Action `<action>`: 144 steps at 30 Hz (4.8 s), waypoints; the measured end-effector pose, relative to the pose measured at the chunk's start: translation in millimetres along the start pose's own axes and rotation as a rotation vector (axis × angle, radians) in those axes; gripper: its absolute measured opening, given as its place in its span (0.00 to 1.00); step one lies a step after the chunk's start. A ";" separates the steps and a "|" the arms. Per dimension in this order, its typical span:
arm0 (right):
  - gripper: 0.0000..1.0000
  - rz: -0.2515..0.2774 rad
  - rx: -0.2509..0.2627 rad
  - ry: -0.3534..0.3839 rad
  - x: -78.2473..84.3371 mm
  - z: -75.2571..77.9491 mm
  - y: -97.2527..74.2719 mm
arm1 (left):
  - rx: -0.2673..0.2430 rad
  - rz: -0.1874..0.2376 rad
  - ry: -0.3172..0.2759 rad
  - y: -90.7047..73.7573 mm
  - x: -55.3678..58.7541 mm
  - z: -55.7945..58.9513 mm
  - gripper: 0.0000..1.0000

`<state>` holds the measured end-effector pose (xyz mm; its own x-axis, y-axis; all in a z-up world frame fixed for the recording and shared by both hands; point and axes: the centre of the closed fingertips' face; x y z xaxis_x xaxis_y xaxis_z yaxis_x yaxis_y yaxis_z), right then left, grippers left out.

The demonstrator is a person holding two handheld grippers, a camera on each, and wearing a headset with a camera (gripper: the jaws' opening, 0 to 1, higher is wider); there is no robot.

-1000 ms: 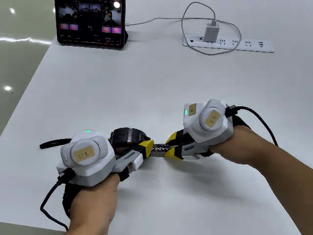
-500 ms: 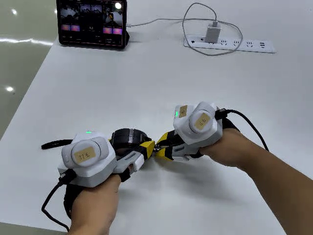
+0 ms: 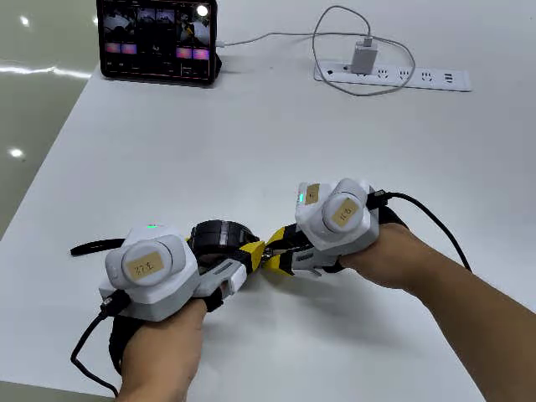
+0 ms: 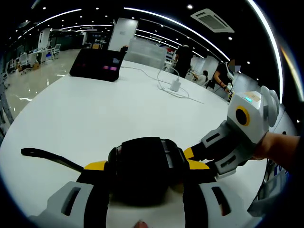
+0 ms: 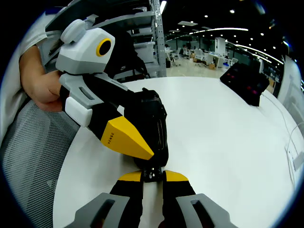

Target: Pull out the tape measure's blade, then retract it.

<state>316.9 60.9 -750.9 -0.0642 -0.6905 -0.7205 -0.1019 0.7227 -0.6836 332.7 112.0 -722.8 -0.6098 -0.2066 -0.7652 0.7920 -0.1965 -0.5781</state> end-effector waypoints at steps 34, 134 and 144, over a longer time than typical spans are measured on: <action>0.32 0.059 0.032 0.091 0.1 -1.5 -21.0 | 0.029 -0.005 0.015 -4.3 -3.5 -2.0 0.64; 0.79 0.133 0.383 0.260 69.5 -54.2 -161.2 | 0.364 -0.058 0.587 -93.7 -5.2 2.4 0.96; 0.83 0.177 0.424 0.281 75.3 -61.4 -172.1 | 0.378 -0.064 0.596 -98.7 -2.4 -1.9 0.99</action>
<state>268.7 -117.3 -680.3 -0.3136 -0.4965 -0.8094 0.3409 0.7367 -0.5840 256.1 133.7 -664.4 -0.4485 0.3555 -0.8200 0.6241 -0.5322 -0.5721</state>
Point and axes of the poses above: the centre of the closed fingertips' face, and the gripper's own axes: y roughly forward along the fingers, z roughly to its right, x roughly out of its underside, and after that the axes turned 1 degree about -x, right-handed
